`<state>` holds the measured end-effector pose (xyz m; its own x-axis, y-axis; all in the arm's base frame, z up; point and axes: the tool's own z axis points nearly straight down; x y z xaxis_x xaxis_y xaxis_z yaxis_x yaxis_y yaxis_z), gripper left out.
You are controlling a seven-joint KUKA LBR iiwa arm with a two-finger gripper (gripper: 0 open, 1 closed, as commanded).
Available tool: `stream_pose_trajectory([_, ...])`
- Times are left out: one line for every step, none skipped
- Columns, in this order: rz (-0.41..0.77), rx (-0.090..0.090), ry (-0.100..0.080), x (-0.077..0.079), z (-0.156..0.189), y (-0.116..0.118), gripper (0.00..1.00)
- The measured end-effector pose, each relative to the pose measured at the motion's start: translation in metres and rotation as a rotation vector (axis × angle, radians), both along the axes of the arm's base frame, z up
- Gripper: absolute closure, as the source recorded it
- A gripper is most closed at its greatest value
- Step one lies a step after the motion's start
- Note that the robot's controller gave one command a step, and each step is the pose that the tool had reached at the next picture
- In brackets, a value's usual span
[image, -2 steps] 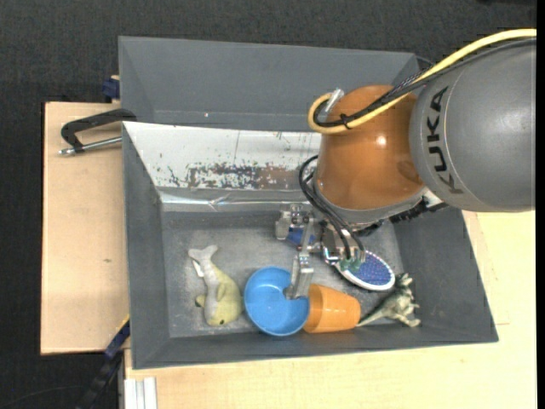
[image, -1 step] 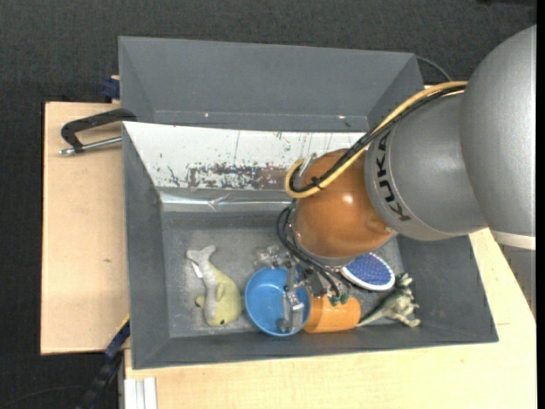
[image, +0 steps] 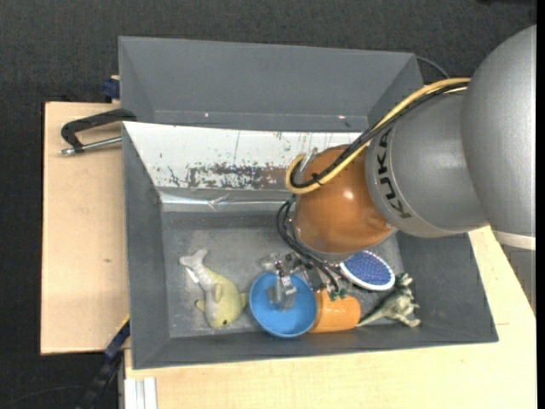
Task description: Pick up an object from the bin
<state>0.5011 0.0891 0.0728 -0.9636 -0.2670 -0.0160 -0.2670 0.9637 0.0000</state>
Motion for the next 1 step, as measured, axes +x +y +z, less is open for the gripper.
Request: stream_pose_trajectory([0.004, 0.0, 0.001, 0.0225, 0.1644, 0.0375, 1.0])
